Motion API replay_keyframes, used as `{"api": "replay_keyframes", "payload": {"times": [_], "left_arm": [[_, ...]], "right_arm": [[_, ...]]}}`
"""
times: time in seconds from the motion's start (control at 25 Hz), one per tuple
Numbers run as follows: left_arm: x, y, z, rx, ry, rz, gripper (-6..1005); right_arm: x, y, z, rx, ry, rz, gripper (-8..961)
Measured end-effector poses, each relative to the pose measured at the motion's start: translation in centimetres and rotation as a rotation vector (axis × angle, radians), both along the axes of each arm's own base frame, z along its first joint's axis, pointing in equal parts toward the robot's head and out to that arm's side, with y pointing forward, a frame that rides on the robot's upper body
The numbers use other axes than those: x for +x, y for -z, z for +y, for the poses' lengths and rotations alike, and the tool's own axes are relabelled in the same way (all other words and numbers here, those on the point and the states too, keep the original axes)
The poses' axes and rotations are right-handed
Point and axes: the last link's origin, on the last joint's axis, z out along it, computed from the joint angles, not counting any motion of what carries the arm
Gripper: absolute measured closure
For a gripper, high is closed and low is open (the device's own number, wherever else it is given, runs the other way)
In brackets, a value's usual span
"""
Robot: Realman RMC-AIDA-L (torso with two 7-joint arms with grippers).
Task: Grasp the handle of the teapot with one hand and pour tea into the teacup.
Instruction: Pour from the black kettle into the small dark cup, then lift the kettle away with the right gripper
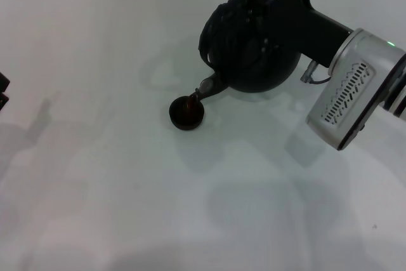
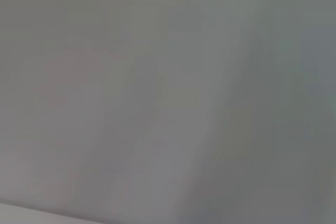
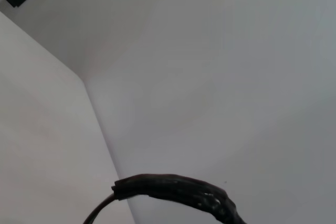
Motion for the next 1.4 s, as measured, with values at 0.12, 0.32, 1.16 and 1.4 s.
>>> {"api": "replay_keyframes", "payload": {"times": [0.12, 0.32, 1.16, 1.4], "left_arm": [[0.0, 0.0, 0.0, -0.001, 0.000, 0.000, 127], [0.0, 0.0, 0.0, -0.002, -0.001, 0.001, 126], [0.1, -0.1, 0.3, -0.001, 0.009, 0.005, 127], [0.1, -0.1, 0.4, 0.000, 0.011, 0.007, 126]], "right_arm": [[0.0, 0.0, 0.0, 0.001, 0.002, 0.002, 849], [0.1, -0.2, 0.1, 0.004, 0.007, 0.009, 849], [0.8, -1.6, -0.3, -0.088, 0.091, 0.208, 849], [2.0, -2.5, -0.4, -0.151, 0.177, 0.336, 849]]}}
